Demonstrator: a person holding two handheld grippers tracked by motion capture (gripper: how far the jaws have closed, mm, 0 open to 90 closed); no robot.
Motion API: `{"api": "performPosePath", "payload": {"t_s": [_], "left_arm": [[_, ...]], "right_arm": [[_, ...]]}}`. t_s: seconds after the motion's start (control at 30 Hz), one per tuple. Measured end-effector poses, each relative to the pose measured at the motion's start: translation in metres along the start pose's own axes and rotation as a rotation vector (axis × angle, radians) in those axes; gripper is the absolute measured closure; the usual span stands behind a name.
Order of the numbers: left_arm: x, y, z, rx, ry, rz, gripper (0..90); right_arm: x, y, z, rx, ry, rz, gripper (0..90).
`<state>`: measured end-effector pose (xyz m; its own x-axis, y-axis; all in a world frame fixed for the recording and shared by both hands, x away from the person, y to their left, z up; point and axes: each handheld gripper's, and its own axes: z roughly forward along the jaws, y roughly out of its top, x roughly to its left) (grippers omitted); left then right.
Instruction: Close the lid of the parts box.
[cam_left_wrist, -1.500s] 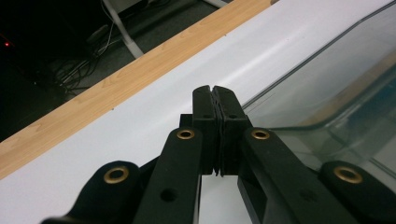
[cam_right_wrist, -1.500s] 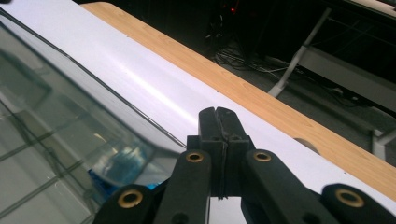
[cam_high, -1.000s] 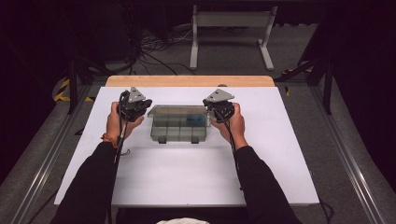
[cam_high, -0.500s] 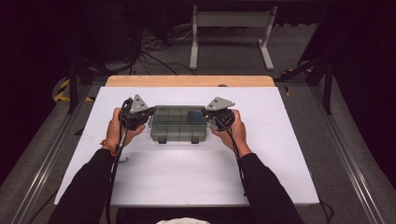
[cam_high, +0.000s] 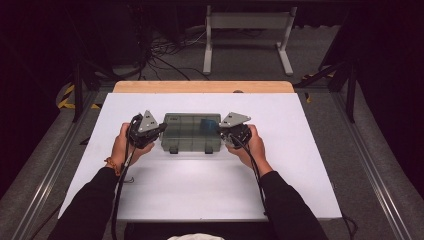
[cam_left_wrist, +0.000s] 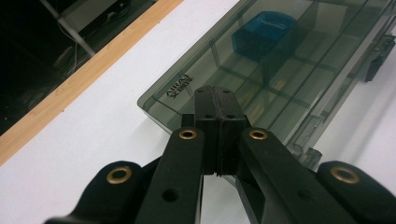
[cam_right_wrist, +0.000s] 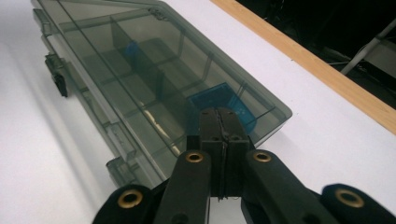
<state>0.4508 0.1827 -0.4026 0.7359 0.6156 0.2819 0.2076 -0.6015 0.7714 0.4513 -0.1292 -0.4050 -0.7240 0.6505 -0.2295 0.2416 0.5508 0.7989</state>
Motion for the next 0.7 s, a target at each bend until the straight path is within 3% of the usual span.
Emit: {"api": "performPosePath", "payload": {"t_s": [0.37, 0.7], "left_arm": [[-0.006, -0.01, 0.002, 0.006, -0.008, 0.007, 89.6], [-0.01, -0.015, 0.007, 0.024, -0.03, 0.009, 89.6]], "right_arm": [[0.009, -0.006, 0.002, 0.02, 0.021, -0.032, 90.0], [0.01, -0.01, 0.001, 0.026, 0.036, -0.01, 90.0]]}}
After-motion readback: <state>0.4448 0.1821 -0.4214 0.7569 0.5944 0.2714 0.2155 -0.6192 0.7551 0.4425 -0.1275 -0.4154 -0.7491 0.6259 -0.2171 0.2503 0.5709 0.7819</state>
